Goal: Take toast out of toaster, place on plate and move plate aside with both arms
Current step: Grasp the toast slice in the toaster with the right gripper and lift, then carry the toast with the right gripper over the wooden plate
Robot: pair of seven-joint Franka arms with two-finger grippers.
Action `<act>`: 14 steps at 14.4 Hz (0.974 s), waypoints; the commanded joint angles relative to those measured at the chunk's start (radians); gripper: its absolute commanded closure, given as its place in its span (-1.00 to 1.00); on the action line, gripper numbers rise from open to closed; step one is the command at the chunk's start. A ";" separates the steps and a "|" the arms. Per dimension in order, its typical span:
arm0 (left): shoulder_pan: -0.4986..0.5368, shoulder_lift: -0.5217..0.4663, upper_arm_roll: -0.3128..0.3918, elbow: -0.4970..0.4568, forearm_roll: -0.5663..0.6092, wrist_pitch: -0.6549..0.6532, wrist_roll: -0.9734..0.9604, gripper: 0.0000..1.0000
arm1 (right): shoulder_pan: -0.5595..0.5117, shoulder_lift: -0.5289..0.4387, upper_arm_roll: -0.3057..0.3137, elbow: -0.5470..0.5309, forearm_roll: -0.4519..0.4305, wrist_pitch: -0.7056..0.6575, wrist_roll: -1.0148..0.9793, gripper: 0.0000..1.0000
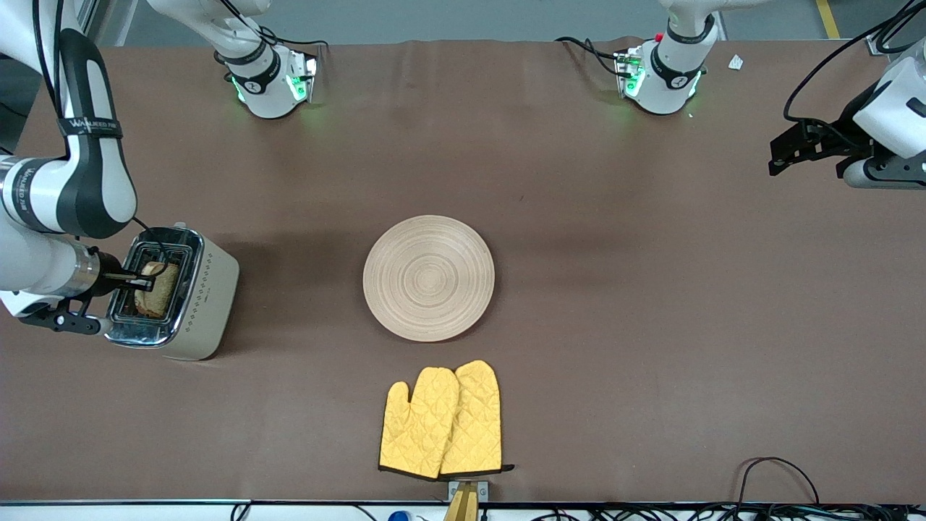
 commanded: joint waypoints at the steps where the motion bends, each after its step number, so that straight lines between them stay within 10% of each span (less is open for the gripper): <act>1: 0.006 0.016 -0.001 0.026 -0.011 -0.019 0.015 -1.00 | 0.006 -0.039 0.022 0.047 0.011 -0.089 -0.019 0.95; 6: 0.005 0.017 -0.003 0.020 -0.016 -0.019 0.013 -1.00 | 0.201 -0.048 0.067 0.262 -0.028 -0.396 0.191 0.96; 14: 0.008 0.048 -0.003 0.022 -0.062 -0.015 0.004 -1.00 | 0.667 0.176 0.065 0.295 -0.219 -0.340 0.870 0.97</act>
